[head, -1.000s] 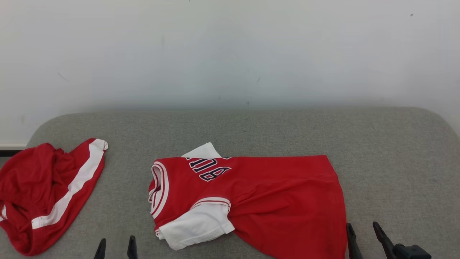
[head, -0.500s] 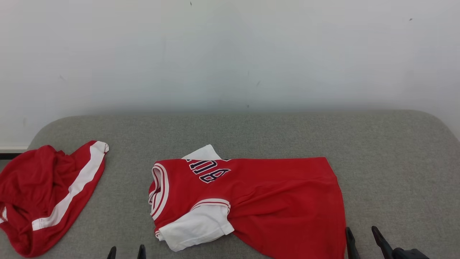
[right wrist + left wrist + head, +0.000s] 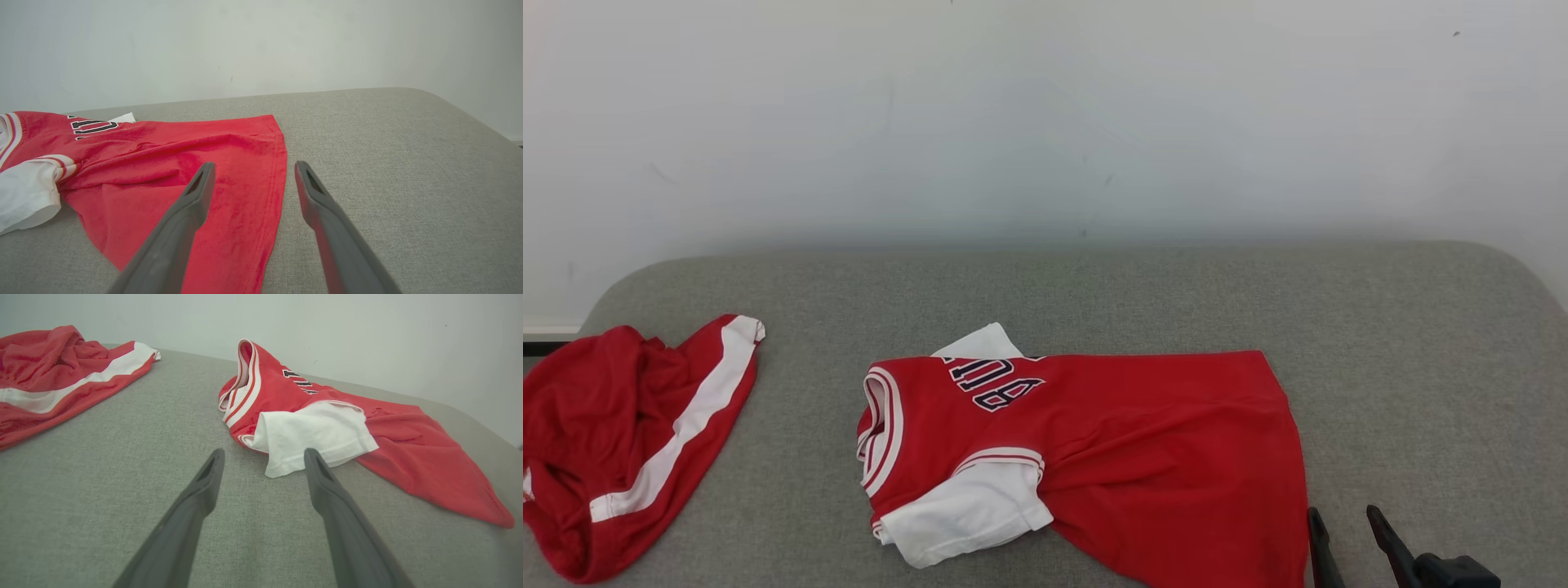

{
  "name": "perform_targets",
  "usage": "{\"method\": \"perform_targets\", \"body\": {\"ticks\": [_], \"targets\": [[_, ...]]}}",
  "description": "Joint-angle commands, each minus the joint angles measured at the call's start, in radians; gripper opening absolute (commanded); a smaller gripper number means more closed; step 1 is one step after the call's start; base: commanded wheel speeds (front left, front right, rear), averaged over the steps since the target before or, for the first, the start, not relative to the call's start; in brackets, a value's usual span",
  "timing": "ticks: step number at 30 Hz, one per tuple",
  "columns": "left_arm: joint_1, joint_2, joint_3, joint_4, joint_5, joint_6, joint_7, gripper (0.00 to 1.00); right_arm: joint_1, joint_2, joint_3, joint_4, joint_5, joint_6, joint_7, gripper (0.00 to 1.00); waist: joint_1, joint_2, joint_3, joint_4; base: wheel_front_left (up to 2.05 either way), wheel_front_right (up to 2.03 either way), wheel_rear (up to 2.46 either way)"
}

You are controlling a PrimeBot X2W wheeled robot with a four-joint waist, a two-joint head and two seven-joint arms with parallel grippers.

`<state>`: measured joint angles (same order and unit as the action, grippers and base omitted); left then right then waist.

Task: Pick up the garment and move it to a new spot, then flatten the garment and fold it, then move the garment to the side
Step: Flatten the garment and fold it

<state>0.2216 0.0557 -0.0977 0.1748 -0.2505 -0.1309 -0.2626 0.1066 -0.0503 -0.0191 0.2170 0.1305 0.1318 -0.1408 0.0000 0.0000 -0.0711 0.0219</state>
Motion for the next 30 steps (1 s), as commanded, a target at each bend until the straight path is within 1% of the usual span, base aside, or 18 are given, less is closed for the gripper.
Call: {"method": "perform_targets", "body": {"ticks": [1,5,6,7,11,15,21,28,29,30], "targets": [[-0.033,0.013,-0.034,0.047,-0.031,0.001,-0.003,1.0,-0.022,0.0,-0.004,0.006,0.003,-0.002,0.011,1.0,0.0,0.0,0.005,-0.001,0.0,0.0,0.0],[-0.098,0.033,-0.102,0.163,-0.075,0.001,-0.003,1.0,-0.074,-0.007,-0.001,0.017,-0.004,-0.002,0.066,1.0,0.0,0.0,0.018,-0.004,0.0,0.0,0.0],[-0.124,0.035,-0.109,0.194,-0.084,0.001,0.002,1.0,-0.094,-0.014,0.005,0.023,-0.004,-0.002,0.086,1.0,0.0,0.0,0.023,-0.005,0.0,0.0,0.0],[-0.124,0.035,-0.109,0.194,-0.084,0.001,0.002,1.0,-0.094,-0.014,0.005,0.023,-0.004,-0.002,0.086,1.0,0.0,0.0,0.023,-0.005,0.0,0.0,0.0],[-0.213,0.03,-0.132,0.308,-0.112,0.001,0.028,1.0,-0.175,-0.037,0.037,0.05,0.003,-0.002,0.147,1.0,0.0,0.0,0.04,-0.011,0.0,0.0,0.0],[-0.283,0.029,-0.154,0.394,-0.136,0.001,0.028,1.0,-0.239,-0.058,0.077,0.081,0.02,-0.002,0.163,1.0,0.0,0.0,0.058,-0.021,0.0,0.0,0.0],[-0.354,0.033,-0.177,0.459,-0.167,0.001,0.014,1.0,-0.315,-0.085,0.097,0.148,0.047,-0.002,0.165,1.0,0.0,0.0,0.094,-0.03,0.0,0.0,0.0],[-0.415,0.042,-0.187,0.481,-0.181,0.001,0.0,1.0,-0.402,-0.106,0.121,0.196,0.068,-0.002,0.187,1.0,0.0,0.0,0.14,-0.023,0.0,0.0,0.0],[-0.421,0.043,-0.194,0.48,-0.181,0.001,-0.001,0.89,-0.414,-0.11,0.123,0.205,0.074,-0.002,0.192,1.0,0.0,0.0,0.145,-0.021,0.0,0.0,0.0],[-0.424,0.044,-0.2,0.479,-0.18,0.001,-0.001,0.49,-0.42,-0.112,0.124,0.211,0.077,-0.002,0.2,1.0,0.0,0.0,0.15,-0.018,0.0,0.0,0.0]]}}
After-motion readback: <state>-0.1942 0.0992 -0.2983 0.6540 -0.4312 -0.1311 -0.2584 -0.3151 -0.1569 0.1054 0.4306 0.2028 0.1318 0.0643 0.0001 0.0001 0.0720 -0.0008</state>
